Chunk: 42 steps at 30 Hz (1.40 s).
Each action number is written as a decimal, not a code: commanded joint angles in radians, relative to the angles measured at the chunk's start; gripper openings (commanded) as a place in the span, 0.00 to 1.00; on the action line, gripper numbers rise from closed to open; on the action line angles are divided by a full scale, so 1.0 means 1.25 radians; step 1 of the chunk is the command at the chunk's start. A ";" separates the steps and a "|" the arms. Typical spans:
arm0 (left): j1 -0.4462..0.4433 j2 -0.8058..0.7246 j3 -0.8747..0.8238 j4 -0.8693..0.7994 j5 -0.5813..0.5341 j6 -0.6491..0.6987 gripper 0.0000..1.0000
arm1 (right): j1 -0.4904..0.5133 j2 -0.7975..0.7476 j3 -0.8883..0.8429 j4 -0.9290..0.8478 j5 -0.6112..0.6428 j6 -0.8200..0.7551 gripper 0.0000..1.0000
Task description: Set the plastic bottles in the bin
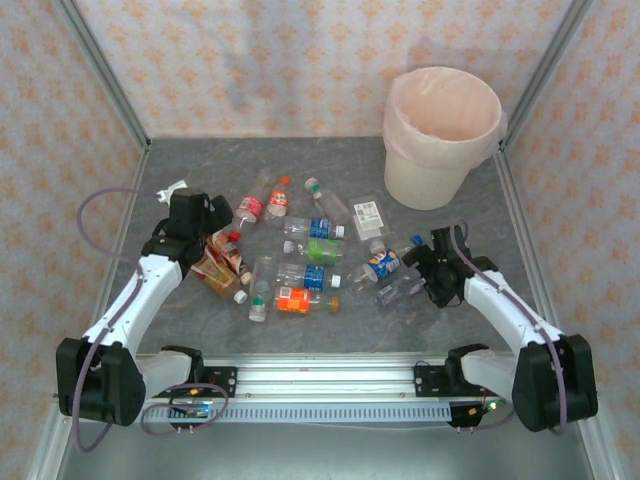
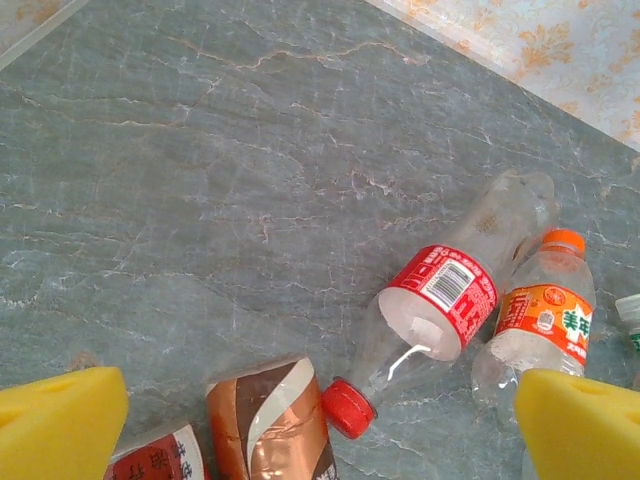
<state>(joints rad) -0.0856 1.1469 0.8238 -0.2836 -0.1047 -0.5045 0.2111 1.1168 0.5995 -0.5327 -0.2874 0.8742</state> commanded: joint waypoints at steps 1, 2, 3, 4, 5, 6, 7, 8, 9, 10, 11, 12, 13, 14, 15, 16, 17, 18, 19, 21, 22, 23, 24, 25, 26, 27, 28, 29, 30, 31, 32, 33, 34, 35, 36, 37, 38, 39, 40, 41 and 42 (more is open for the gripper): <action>-0.004 -0.009 -0.010 -0.030 -0.004 -0.011 1.00 | 0.021 0.016 -0.009 -0.033 0.029 0.044 1.00; -0.004 -0.008 -0.009 -0.030 -0.006 -0.010 1.00 | 0.021 0.018 -0.021 -0.019 0.035 0.055 0.98; -0.004 -0.006 -0.009 -0.030 -0.009 -0.010 1.00 | 0.021 0.020 -0.038 -0.001 0.039 0.067 0.94; -0.004 -0.005 -0.009 -0.030 -0.010 -0.010 1.00 | 0.022 0.021 -0.051 0.020 0.037 0.075 0.89; -0.003 -0.003 -0.009 -0.031 -0.010 -0.011 1.00 | 0.022 0.028 -0.062 0.048 0.034 0.077 0.85; -0.003 -0.003 -0.009 -0.032 -0.010 -0.010 1.00 | 0.023 0.040 -0.062 0.055 0.035 0.073 0.83; -0.003 -0.002 -0.009 -0.032 -0.011 -0.010 1.00 | 0.023 0.049 -0.059 0.060 0.035 0.062 0.82; -0.004 -0.002 -0.010 -0.032 -0.011 -0.010 1.00 | 0.023 0.076 -0.054 0.059 0.042 0.054 0.82; -0.004 -0.002 -0.011 -0.033 -0.014 -0.009 1.00 | 0.023 0.091 -0.051 0.062 0.048 0.043 0.82; -0.003 -0.002 -0.012 -0.032 -0.015 -0.009 1.00 | 0.023 0.102 -0.048 0.063 0.055 0.035 0.82; -0.004 -0.004 -0.012 -0.034 -0.015 -0.009 1.00 | 0.023 0.114 -0.046 0.064 0.064 0.030 0.81; -0.004 -0.003 -0.013 -0.034 -0.017 -0.010 1.00 | 0.023 0.121 -0.045 0.064 0.072 0.024 0.77; -0.004 -0.004 -0.011 -0.037 -0.017 -0.009 1.00 | 0.022 0.119 -0.045 0.066 0.078 0.021 0.74; -0.004 -0.006 -0.013 -0.037 -0.018 -0.009 1.00 | 0.023 0.111 -0.045 0.068 0.088 0.018 0.69; -0.004 -0.008 -0.013 -0.037 -0.019 -0.009 1.00 | 0.022 0.096 -0.045 0.066 0.098 0.006 0.65; -0.004 -0.010 -0.012 -0.038 -0.019 -0.010 1.00 | 0.023 0.080 -0.042 0.062 0.110 -0.007 0.62; -0.003 -0.013 -0.013 -0.037 -0.020 -0.011 1.00 | 0.023 0.059 -0.036 0.056 0.126 -0.029 0.58; -0.004 -0.015 -0.012 -0.037 -0.019 -0.011 1.00 | 0.023 0.026 -0.026 0.051 0.139 -0.055 0.55; -0.003 -0.017 -0.011 -0.039 -0.018 -0.012 1.00 | 0.022 0.000 -0.014 0.051 0.147 -0.084 0.54; -0.004 -0.022 -0.004 -0.043 -0.012 -0.016 1.00 | 0.022 -0.074 0.032 0.057 0.151 -0.179 0.53; -0.004 -0.025 -0.001 -0.043 -0.009 -0.019 1.00 | 0.022 -0.099 0.061 0.057 0.153 -0.227 0.53; -0.004 -0.029 -0.001 -0.040 -0.003 -0.019 1.00 | 0.022 -0.120 0.104 0.055 0.154 -0.284 0.53; -0.004 -0.034 -0.002 -0.033 0.004 -0.019 1.00 | 0.022 -0.131 0.160 0.053 0.159 -0.336 0.53; -0.004 -0.038 -0.003 -0.028 0.009 -0.019 1.00 | 0.023 -0.131 0.203 0.055 0.166 -0.375 0.53; -0.004 -0.044 -0.007 -0.019 0.011 -0.041 1.00 | 0.023 -0.122 0.260 0.060 0.171 -0.412 0.53; -0.004 -0.047 -0.006 -0.015 0.013 -0.047 1.00 | 0.023 -0.104 0.311 0.070 0.170 -0.445 0.53; -0.004 -0.048 -0.004 -0.015 0.011 -0.049 1.00 | 0.022 -0.082 0.364 0.078 0.168 -0.467 0.53; -0.004 -0.047 0.000 -0.018 0.009 -0.052 1.00 | 0.023 -0.054 0.421 0.093 0.161 -0.486 0.54; -0.004 -0.045 0.005 -0.023 0.008 -0.053 1.00 | 0.023 -0.020 0.479 0.103 0.154 -0.511 0.54; -0.004 -0.045 0.008 -0.028 0.008 -0.053 1.00 | 0.023 0.011 0.537 0.106 0.153 -0.530 0.54; -0.004 -0.046 0.011 -0.028 0.011 -0.053 1.00 | 0.021 0.048 0.609 0.098 0.156 -0.552 0.54; -0.004 -0.047 0.012 -0.031 0.012 -0.053 1.00 | 0.018 0.106 0.681 0.083 0.158 -0.573 0.55; -0.004 -0.048 0.012 -0.032 0.014 -0.052 1.00 | 0.016 0.148 0.752 0.062 0.155 -0.589 0.55; -0.004 -0.051 0.011 -0.036 0.014 -0.053 1.00 | 0.013 0.196 0.835 0.044 0.153 -0.605 0.56; -0.004 -0.055 0.009 -0.038 0.012 -0.053 1.00 | 0.006 0.243 0.909 0.030 0.150 -0.623 0.57; -0.004 -0.058 0.007 -0.041 0.009 -0.053 1.00 | -0.001 0.280 0.960 0.022 0.152 -0.633 0.57; -0.003 -0.062 0.004 -0.043 0.003 -0.053 1.00 | -0.012 0.324 1.023 0.012 0.157 -0.644 0.57; -0.004 -0.067 0.001 -0.047 -0.005 -0.056 1.00 | -0.027 0.372 1.080 0.002 0.164 -0.649 0.57; -0.003 -0.071 -0.002 -0.053 -0.014 -0.058 1.00 | -0.041 0.412 1.121 -0.007 0.170 -0.650 0.57; -0.003 -0.077 -0.003 -0.059 -0.026 -0.061 1.00 | -0.058 0.460 1.184 -0.025 0.182 -0.652 0.57; -0.004 -0.082 -0.006 -0.067 -0.037 -0.064 1.00 | -0.072 0.508 1.238 -0.044 0.190 -0.657 0.57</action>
<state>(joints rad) -0.0853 1.0786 0.8230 -0.3206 -0.0971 -0.5606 0.1696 1.6421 2.0212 -0.4873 -0.1051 0.1146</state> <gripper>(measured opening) 0.993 0.572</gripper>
